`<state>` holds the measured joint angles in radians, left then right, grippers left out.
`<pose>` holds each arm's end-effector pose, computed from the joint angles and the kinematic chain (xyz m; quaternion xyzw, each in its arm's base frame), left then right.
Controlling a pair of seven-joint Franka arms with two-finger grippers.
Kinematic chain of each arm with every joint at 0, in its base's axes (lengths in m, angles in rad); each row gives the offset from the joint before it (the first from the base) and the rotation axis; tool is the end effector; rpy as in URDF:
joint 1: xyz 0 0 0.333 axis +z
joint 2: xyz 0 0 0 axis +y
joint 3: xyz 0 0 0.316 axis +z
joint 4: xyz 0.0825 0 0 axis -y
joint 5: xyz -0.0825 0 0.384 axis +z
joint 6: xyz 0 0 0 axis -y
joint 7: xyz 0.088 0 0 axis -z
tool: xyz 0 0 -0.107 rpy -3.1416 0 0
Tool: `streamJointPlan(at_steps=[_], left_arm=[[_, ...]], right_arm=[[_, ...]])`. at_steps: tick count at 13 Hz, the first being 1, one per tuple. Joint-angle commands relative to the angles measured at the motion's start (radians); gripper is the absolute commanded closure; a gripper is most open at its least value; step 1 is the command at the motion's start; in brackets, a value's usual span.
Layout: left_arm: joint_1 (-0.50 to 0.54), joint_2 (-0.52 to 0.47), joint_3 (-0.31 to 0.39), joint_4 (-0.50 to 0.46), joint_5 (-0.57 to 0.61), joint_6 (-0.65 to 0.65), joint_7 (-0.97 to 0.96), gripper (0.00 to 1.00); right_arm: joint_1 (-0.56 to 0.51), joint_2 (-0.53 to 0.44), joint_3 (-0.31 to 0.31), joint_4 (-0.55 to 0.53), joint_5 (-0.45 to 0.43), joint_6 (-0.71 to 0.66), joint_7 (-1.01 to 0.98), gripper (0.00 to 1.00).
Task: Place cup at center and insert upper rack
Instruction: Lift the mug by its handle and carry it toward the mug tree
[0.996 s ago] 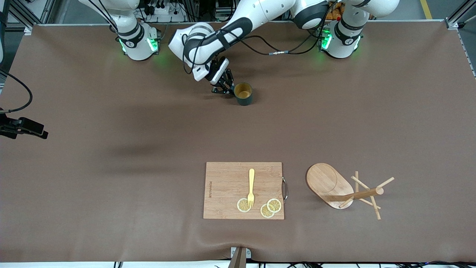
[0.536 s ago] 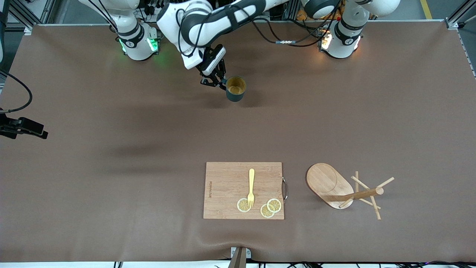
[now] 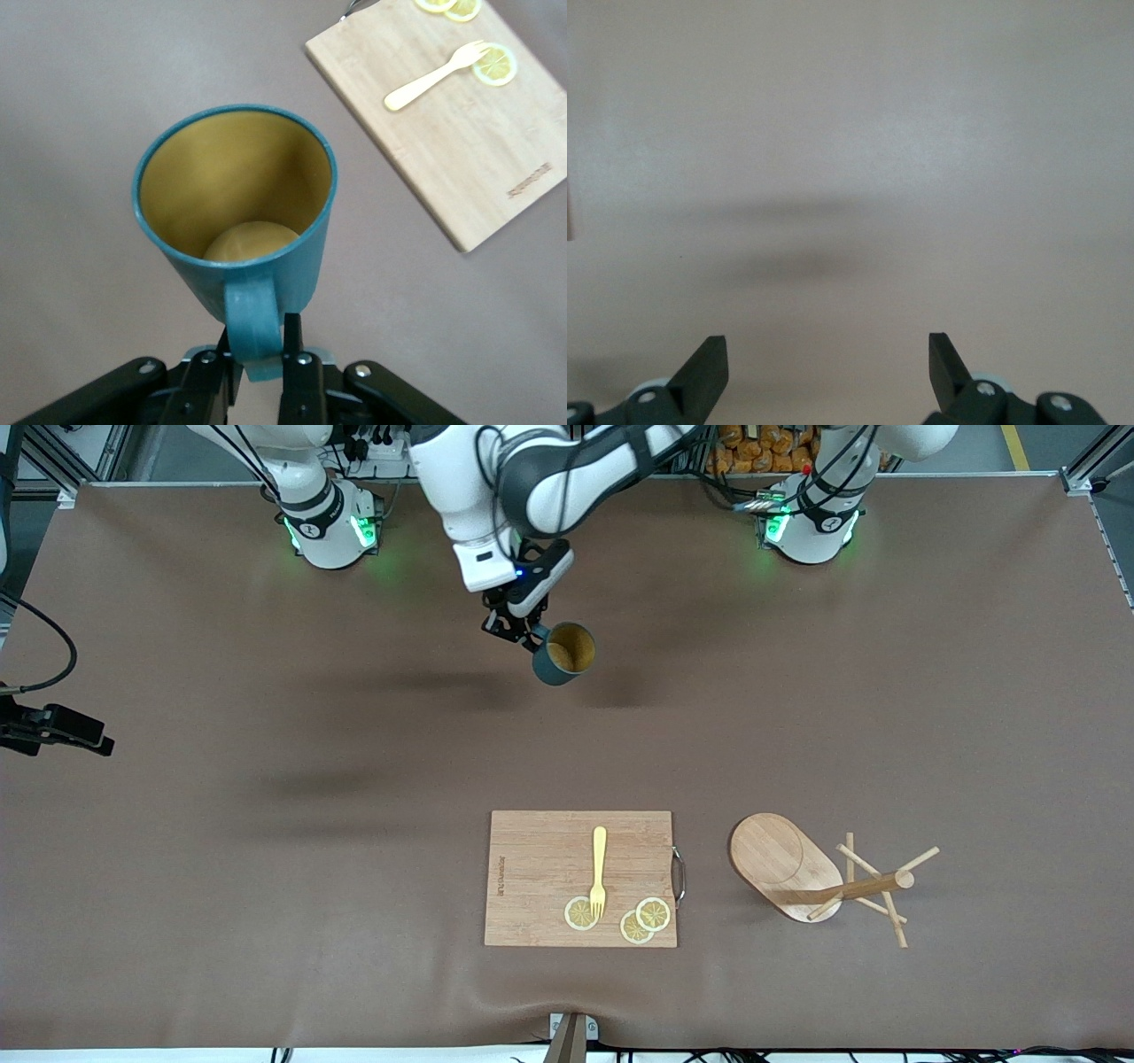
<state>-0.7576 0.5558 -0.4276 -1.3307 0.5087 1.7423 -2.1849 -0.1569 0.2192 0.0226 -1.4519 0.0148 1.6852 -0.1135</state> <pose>0.3598 -0.6029 0.4263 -0.8834 -0.4460 -0.1407 0.0315 0.6234 -0.0843 0.5614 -0.9999 0.0115 -0.0082 0.0089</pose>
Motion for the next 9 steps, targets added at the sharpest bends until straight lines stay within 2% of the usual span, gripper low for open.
streamJointPlan(at_steps=[1, 4, 6, 9], left_arm=[[0.118, -0.216, -0.007, -0.24, -0.09, 0.132, 0.109, 1.0], [0.292, -0.405, -0.035, -0.412, -0.226, 0.265, 0.293, 1.0], [0.449, -0.491, -0.074, -0.458, -0.379, 0.299, 0.49, 1.0], [0.61, -0.556, -0.074, -0.464, -0.592, 0.307, 0.756, 1.0]], right_arm=[[-0.02, -0.006, 0.019, 0.004, 0.004, -0.001, 0.006, 0.0], [-0.02, -0.006, 0.019, 0.004, 0.002, 0.001, 0.006, 0.0], [-0.016, -0.006, 0.019, 0.004, 0.0, 0.001, 0.006, 0.0], [-0.018, -0.006, 0.019, 0.004, 0.0, 0.001, 0.006, 0.0]])
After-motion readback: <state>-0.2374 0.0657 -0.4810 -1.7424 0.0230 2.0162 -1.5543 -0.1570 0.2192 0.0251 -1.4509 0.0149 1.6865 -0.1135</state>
